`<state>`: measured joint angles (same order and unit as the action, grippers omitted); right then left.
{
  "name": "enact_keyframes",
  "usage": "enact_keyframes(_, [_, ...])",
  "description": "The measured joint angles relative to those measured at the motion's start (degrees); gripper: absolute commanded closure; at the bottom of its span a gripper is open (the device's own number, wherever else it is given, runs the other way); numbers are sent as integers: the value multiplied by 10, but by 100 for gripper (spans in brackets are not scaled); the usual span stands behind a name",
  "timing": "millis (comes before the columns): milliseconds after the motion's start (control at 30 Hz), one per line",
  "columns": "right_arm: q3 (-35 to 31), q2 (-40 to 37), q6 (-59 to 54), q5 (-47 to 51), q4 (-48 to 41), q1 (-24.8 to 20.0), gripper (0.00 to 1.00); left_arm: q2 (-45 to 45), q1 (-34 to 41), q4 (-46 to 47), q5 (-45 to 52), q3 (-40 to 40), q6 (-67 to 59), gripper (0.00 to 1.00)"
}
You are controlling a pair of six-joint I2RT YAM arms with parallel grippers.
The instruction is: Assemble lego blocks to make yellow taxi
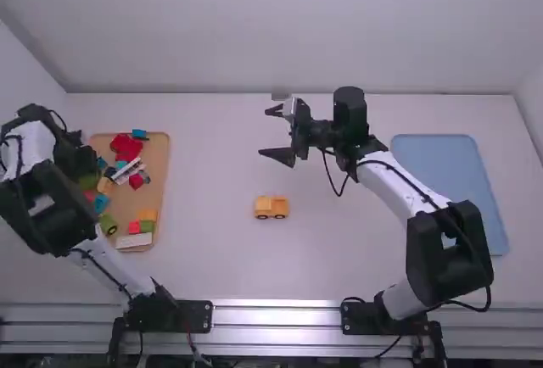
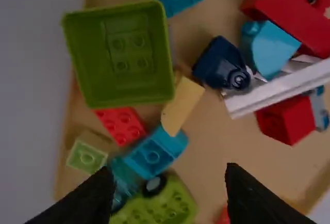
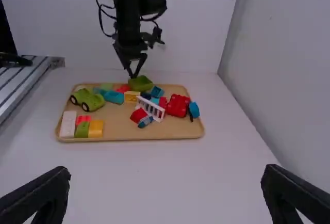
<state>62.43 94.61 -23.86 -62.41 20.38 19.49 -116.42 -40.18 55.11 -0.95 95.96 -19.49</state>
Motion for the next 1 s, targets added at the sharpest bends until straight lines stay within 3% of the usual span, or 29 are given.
enact_keyframes(67, [1, 0, -1, 0, 0, 0, 1, 0, 0, -25, 6, -21, -26, 41])
enact_keyframes(267, [2, 0, -1, 0, 0, 0, 1, 0, 0, -71, 10, -69, -72, 49])
enact_keyframes(400, [2, 0, 0, 0, 0, -3, 1, 0, 0, -110, 10, -97, -86, 49])
enact_keyframes(700, [2, 0, 19, 0, 1, -31, 1, 0, 0, -220, 13, -176, -90, 51])
enact_keyframes(1000, [2, 0, 13, -1, 0, -30, 1, 0, 0, -260, 38, -202, -91, 61])
